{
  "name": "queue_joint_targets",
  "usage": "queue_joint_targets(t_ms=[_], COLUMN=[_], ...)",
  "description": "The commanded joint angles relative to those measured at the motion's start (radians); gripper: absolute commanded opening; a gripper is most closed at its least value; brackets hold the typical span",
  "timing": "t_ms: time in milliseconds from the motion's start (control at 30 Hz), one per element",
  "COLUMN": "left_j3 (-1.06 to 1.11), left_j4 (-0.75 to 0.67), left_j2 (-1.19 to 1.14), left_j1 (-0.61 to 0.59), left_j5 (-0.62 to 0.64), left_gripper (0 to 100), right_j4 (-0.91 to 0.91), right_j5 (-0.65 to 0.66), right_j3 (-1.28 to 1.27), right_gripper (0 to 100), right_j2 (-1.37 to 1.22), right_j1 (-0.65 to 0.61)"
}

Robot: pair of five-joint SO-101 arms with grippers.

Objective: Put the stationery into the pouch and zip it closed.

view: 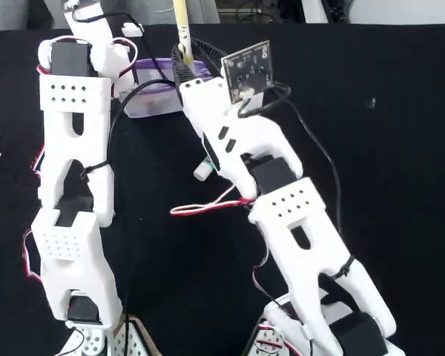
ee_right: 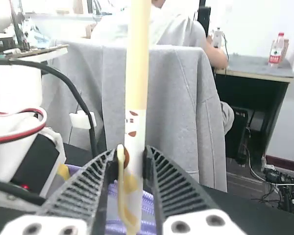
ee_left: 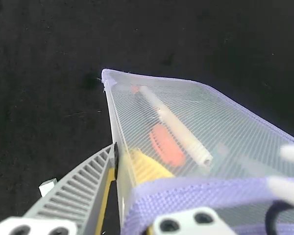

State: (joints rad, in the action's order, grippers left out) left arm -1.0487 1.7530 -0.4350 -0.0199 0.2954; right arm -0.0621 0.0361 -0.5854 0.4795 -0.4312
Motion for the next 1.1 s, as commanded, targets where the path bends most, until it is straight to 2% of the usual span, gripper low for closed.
queue_joint_targets(t_ms=[0,200,867,1067], left_j3=[-0.059,-0.051,-0.047,-0.047], left_j4=[0.006,0.006,0.008,0.008], left_j2=[0.029,0.029,0.026,0.02], left_j1=[0.012,0.012,0.012,0.012], left_j5=[0.015,0.015,0.015,0.015], left_gripper=[3,3,3,3], right_j4=[0.138,0.422,0.47,0.7], right_j5=[-0.003,-0.002,-0.012,-0.075], right_j3=[-0.056,-0.216,-0.205,-0.278], right_gripper=[1.1,1.1,1.1,1.1], right_j2=[0.041,0.041,0.081,0.047], right_j1=[-0.014,-0.014,-0.015,-0.014])
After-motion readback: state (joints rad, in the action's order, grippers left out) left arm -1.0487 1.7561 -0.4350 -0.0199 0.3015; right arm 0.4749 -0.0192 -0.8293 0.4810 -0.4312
